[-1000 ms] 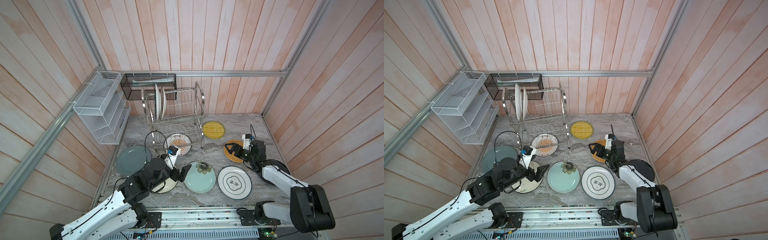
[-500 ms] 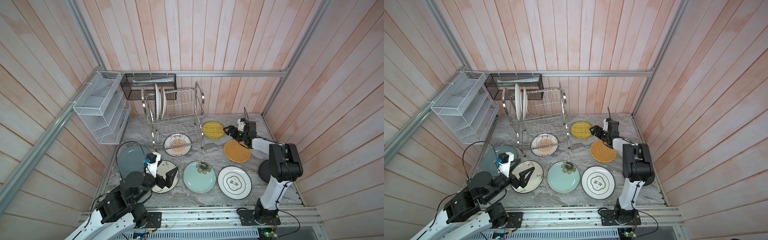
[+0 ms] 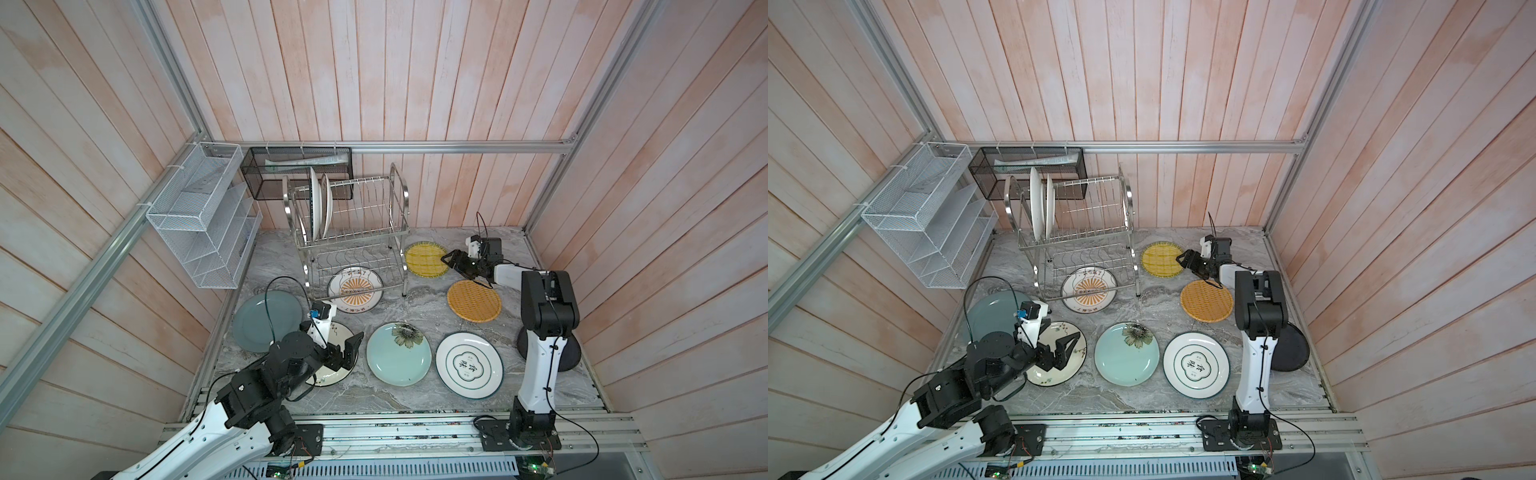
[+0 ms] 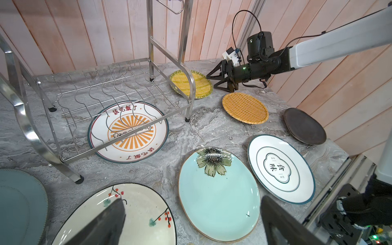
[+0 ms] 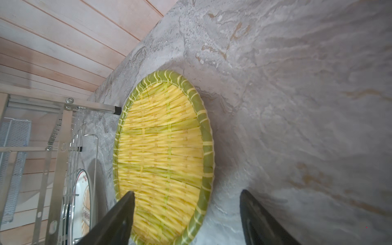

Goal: Load plates into a dish rack
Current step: Pick up the plate from the top-center of the table.

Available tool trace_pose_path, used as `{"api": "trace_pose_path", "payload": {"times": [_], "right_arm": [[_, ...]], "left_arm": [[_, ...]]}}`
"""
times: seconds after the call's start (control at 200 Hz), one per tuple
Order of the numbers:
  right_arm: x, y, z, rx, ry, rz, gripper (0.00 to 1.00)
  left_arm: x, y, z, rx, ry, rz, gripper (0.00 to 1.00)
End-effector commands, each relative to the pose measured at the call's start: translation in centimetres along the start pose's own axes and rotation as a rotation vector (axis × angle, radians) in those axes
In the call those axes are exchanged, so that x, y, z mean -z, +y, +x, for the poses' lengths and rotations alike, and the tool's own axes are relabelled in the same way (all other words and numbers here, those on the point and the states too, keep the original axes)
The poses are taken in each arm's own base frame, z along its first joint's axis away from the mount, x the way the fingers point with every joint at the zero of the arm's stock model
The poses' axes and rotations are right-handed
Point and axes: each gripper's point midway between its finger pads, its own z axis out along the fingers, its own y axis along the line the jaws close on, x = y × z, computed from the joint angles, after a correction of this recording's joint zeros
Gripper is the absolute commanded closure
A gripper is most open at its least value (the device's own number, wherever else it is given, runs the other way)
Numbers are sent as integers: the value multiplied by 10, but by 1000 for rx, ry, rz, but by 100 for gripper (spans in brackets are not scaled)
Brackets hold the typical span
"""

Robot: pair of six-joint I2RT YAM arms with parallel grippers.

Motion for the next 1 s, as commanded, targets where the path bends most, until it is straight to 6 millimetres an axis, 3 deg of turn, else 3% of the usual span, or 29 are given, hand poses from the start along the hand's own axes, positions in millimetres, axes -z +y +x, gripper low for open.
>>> {"api": "trace_pose_path", "payload": {"times": [0.0,0.53,0.805,0.905,0.995], "right_arm": [[-12,-6,16,-39,80,-21,27],[-35,-2,23,-60,121,-45,48],[-36,-3,21,-143,60,-96,73],[-28,2,15,-169,20,-129,85],[-16,7,8,-180,-26,-154,91]], "left_arm": [[6,5,-4,20,-37,-13,0],[8,8,-5,24,-46,-28,0],[9,8,-6,26,-52,-28,0],[9,8,-6,25,-54,-29,0],[9,8,-6,25,-54,-28,0]]}}
